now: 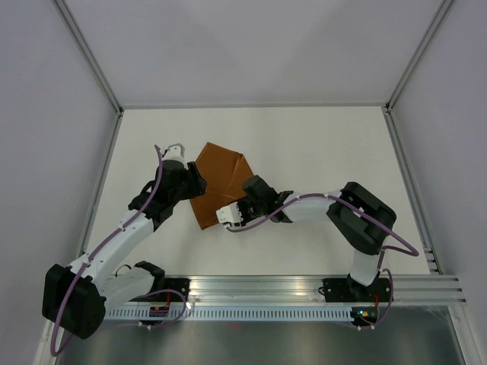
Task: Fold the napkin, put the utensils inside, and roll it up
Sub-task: Roll the napkin at the center of the board.
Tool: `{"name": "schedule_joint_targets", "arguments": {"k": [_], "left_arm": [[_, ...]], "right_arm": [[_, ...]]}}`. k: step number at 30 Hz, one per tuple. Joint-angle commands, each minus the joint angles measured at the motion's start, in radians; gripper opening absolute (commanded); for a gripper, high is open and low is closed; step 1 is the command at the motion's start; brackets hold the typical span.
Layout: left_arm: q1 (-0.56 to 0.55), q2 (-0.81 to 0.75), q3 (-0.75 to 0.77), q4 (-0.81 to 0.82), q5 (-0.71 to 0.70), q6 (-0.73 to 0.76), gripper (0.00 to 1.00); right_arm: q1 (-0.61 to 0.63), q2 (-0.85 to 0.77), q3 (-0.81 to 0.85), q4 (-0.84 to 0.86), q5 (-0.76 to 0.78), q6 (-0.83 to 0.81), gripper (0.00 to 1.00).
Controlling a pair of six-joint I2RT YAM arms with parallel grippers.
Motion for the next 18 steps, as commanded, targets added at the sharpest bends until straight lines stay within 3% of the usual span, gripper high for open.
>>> {"name": "schedule_joint_targets", "arguments": {"k": [1, 18], "left_arm": [[0.004, -0.015, -0.017, 0.049, 0.036, 0.006, 0.55], [-0.008, -0.101, -0.144, 0.140, 0.062, -0.019, 0.55]], "right_arm": [[-0.008, 0.044, 0.009, -0.078, -0.037, 0.000, 0.41], [-0.038, 0.115, 0.092, -0.257, -0.086, 0.015, 0.29]]}}
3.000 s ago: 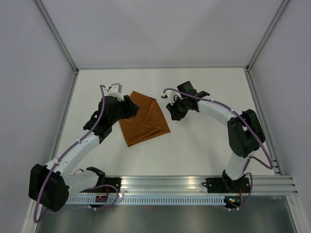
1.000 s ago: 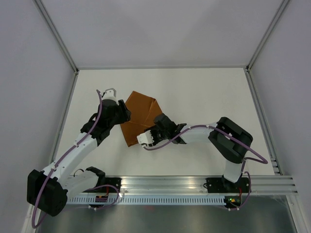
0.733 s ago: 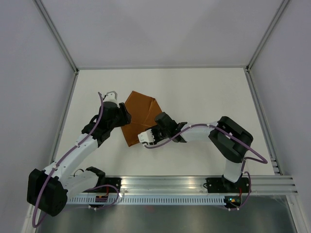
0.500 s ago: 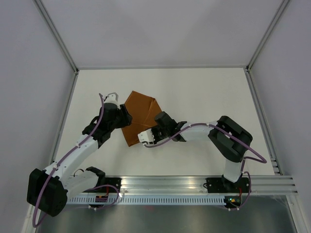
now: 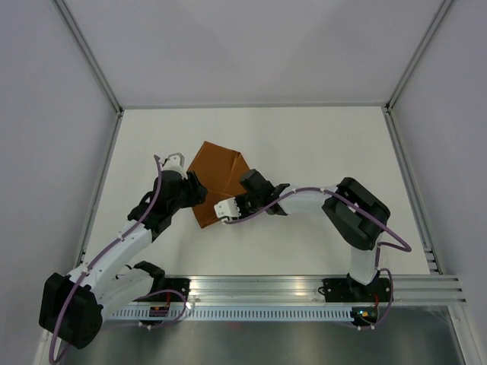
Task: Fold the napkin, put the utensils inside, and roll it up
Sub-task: Roll the napkin at the center of the board.
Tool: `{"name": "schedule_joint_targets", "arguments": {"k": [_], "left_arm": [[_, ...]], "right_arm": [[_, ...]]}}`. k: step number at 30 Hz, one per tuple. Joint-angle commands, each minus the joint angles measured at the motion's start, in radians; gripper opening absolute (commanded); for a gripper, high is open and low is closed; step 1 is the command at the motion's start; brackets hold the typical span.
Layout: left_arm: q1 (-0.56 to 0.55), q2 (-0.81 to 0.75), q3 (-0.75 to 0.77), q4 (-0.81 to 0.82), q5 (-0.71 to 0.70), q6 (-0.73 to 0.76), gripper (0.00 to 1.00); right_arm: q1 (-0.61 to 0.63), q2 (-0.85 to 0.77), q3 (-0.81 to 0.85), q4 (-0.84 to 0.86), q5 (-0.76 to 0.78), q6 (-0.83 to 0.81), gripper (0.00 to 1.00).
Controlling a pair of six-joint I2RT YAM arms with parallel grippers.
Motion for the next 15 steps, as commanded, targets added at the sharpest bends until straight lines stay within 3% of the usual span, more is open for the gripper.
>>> {"name": "schedule_joint_targets", "arguments": {"k": [1, 15], "left_arm": [[-0.005, -0.043, -0.028, 0.068, 0.016, -0.022, 0.55], [-0.023, -0.095, -0.099, 0.157, 0.040, -0.012, 0.55]], "right_arm": [[-0.010, 0.067, 0.000, -0.159, -0.034, 0.014, 0.29], [-0.024, 0.112, 0.060, -0.275, -0.046, 0.024, 0.16]]}}
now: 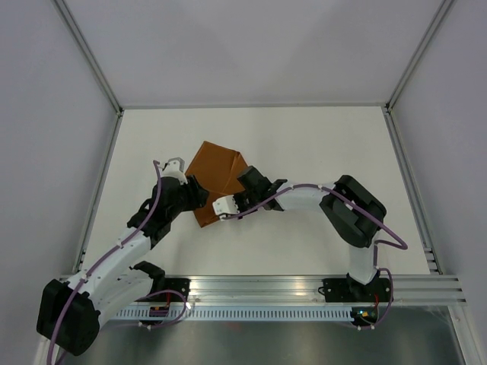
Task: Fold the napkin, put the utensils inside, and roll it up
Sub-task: Roll the napkin at the center of the board.
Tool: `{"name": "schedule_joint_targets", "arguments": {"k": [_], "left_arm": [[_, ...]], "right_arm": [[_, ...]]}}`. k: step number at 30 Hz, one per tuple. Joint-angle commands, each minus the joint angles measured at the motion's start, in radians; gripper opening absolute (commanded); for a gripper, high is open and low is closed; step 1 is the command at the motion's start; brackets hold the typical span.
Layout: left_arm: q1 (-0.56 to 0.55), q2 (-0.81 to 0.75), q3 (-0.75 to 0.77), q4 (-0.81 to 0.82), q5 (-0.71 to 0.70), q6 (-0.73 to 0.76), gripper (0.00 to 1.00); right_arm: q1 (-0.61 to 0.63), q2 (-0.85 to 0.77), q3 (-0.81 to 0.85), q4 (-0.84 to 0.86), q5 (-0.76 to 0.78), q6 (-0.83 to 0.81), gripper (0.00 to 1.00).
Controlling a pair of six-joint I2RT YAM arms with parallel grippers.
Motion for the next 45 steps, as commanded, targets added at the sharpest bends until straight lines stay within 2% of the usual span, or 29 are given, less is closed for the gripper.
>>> {"name": "schedule_joint_targets", "arguments": {"k": [1, 12, 18, 23, 28, 34, 45], "left_arm": [[-0.014, -0.034, -0.029, 0.085, 0.031, -0.011, 0.55], [-0.055, -0.142, -0.124, 0.165, 0.008, 0.020, 0.55], [-0.081, -0.251, -0.216, 0.256, 0.031, 0.029, 0.54], [-0.124, -0.362, -0.277, 0.315, -0.017, 0.052, 0.54], [-0.132, -0.461, -0.297, 0.334, -0.011, 0.066, 0.55], [-0.155, -0.386, -0.264, 0.314, 0.020, 0.116, 0.55], [-0.215, -0.200, -0.305, 0.444, -0.018, 0.101, 0.55]], "right_arm": [[-0.012, 0.085, 0.006, -0.210, -0.032, 0.026, 0.14], [-0.017, 0.133, 0.115, -0.339, -0.048, 0.049, 0.09], [-0.017, 0.161, 0.169, -0.393, -0.051, 0.062, 0.07], [-0.018, 0.187, 0.219, -0.456, -0.055, 0.069, 0.05], [-0.018, 0.191, 0.238, -0.489, -0.045, 0.078, 0.05], [-0.026, 0.207, 0.271, -0.534, -0.035, 0.086, 0.04], [-0.044, 0.247, 0.344, -0.613, -0.003, 0.085, 0.01]]}}
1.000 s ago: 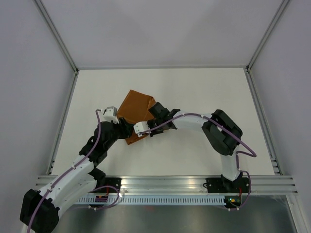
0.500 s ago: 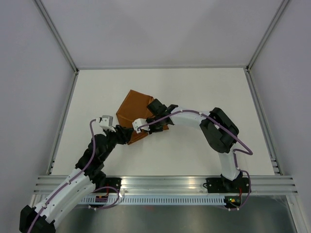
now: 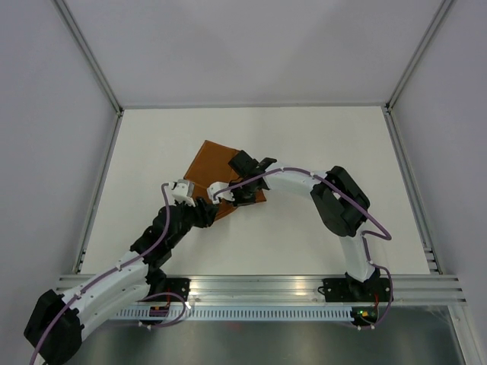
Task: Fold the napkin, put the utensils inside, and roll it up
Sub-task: Roll the napkin at the center of the board.
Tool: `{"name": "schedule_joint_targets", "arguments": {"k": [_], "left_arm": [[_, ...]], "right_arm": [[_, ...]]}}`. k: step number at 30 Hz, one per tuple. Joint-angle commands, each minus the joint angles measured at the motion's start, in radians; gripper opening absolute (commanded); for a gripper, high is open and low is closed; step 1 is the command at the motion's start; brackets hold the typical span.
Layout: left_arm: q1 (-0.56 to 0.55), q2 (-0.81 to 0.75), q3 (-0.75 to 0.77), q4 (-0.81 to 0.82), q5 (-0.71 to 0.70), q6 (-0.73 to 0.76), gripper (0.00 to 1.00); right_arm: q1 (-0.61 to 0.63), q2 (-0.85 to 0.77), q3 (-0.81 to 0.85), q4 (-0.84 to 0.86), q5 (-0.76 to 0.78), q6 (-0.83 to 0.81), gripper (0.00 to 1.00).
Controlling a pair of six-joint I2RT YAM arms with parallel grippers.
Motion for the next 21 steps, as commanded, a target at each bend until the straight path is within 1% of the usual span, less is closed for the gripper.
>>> {"name": "schedule_joint_targets", "arguments": {"k": [1, 5, 10, 14, 16, 21], "left_arm": [[-0.034, 0.074, -0.012, 0.148, 0.015, 0.009, 0.55], [-0.065, 0.159, -0.029, 0.221, 0.005, -0.013, 0.55], [-0.108, 0.265, -0.020, 0.283, -0.026, 0.001, 0.56], [-0.133, 0.361, 0.023, 0.315, -0.041, 0.035, 0.57], [-0.146, 0.420, 0.050, 0.327, -0.043, 0.062, 0.59], [-0.194, 0.515, 0.125, 0.298, -0.094, 0.137, 0.62]], "right_arm": [[0.002, 0.096, -0.009, -0.154, 0.057, 0.013, 0.01], [-0.010, 0.104, 0.000, -0.177, 0.069, 0.007, 0.01], [-0.026, 0.112, -0.015, -0.197, 0.089, -0.004, 0.00], [-0.046, 0.115, -0.018, -0.220, 0.082, -0.018, 0.01], [-0.059, 0.115, -0.013, -0.237, 0.074, -0.021, 0.00], [-0.087, 0.122, -0.010, -0.281, 0.066, -0.044, 0.01]]}}
